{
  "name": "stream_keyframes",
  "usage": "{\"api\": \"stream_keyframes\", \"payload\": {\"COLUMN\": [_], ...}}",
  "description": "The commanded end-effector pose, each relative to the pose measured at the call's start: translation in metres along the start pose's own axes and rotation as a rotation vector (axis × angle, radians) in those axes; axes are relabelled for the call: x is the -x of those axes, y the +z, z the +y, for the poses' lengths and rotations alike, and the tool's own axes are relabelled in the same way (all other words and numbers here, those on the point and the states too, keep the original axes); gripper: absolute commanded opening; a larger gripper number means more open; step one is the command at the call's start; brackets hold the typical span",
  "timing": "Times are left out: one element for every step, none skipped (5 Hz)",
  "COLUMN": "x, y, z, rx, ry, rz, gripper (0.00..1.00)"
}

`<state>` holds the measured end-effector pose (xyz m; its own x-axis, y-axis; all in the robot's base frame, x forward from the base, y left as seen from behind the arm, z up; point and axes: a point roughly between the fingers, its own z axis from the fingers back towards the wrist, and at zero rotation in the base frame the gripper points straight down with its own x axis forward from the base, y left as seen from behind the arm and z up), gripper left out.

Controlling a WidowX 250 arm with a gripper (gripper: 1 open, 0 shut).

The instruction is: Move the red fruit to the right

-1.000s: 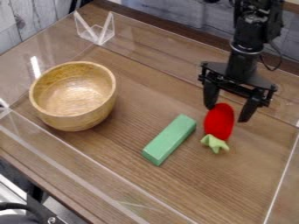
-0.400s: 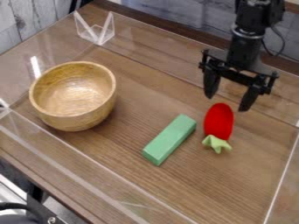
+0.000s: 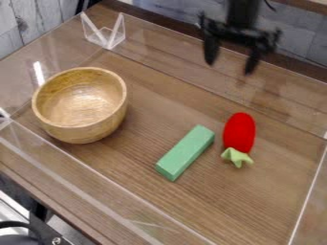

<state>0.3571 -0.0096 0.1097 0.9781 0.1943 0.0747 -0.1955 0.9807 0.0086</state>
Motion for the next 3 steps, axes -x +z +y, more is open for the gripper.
{"api": "stream_keyframes", "payload": {"x": [-0.027, -0.029, -0.024], "y": [0.035, 0.02, 0.003], "z": [0.031, 0.039, 0.036], "rx": [0.008, 0.003, -0.013], "ry": [0.11, 0.071, 0.005], "rz": [-0.13, -0.151, -0.145], "gripper": [1.0, 1.0, 0.0]}}
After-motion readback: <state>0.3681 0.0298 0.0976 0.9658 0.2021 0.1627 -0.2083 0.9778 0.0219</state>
